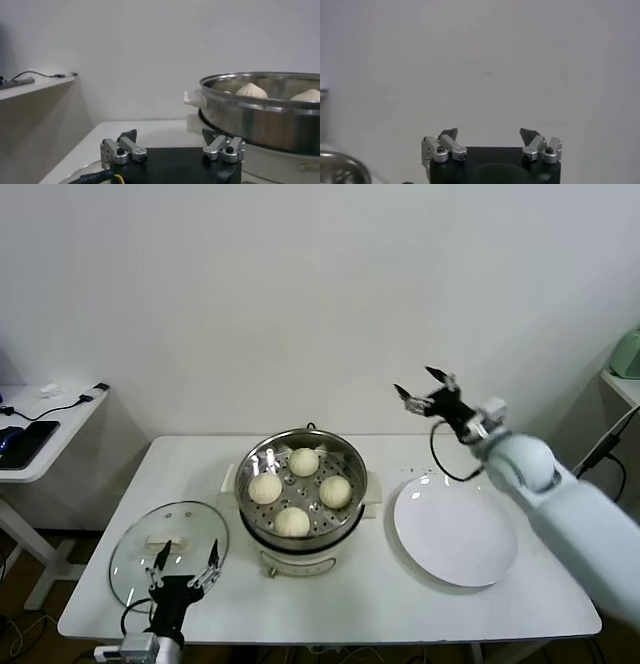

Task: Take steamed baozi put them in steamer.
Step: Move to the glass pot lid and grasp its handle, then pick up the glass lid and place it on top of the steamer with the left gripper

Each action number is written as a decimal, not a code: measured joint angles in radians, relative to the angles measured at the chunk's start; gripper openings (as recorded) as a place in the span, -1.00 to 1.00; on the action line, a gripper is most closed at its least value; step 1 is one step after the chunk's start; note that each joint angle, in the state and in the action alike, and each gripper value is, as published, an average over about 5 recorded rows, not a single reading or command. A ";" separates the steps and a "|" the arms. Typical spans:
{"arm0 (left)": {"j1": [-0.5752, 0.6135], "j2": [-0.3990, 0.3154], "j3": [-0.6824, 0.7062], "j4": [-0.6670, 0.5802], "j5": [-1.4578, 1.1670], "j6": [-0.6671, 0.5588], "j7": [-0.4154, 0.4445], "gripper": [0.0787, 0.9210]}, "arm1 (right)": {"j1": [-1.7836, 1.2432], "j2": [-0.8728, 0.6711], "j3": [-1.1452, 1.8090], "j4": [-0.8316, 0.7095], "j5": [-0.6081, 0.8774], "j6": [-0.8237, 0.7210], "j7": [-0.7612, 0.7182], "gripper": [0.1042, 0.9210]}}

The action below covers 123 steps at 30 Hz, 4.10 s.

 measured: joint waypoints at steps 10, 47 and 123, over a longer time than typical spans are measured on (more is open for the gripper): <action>-0.028 0.024 -0.016 0.041 0.108 -0.059 -0.035 0.77 | -0.531 0.191 0.384 0.023 -0.128 0.159 0.001 0.76; -0.155 0.161 -0.071 0.496 1.281 -0.081 -0.361 0.77 | -0.815 0.462 0.505 0.110 -0.349 0.167 0.014 0.76; -0.345 0.253 0.172 -0.052 1.264 0.411 0.145 -0.87 | -0.854 0.493 0.490 0.130 -0.470 0.207 0.014 0.76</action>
